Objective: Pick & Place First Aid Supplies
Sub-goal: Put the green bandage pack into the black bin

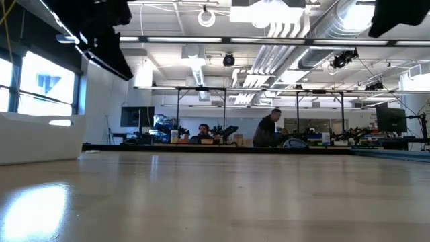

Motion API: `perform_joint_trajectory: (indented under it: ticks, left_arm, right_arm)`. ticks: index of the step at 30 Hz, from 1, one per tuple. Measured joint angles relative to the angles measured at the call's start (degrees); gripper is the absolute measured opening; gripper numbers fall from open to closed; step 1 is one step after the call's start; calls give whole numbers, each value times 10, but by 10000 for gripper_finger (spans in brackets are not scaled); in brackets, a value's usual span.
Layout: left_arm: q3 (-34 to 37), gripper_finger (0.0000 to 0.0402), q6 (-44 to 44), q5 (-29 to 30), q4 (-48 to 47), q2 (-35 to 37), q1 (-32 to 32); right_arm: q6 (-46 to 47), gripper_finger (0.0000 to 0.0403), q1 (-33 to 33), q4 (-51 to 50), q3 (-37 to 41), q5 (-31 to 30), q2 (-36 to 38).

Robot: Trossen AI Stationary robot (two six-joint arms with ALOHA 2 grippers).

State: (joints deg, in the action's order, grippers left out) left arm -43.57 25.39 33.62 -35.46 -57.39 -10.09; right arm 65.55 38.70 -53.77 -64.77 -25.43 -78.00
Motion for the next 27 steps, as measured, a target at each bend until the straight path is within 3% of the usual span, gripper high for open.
perform_joint_trajectory:
  ticks: [13, 27]
  left_arm:
    - [10, 195, 265, 71, -179, 0, 1]
    - [95, 195, 267, 33, -96, -1, 184]
  right_arm:
    - [-136, 114, -56, 18, 0, -12, 0]
    - [-225, 114, -99, 88, 0, 20, 0]
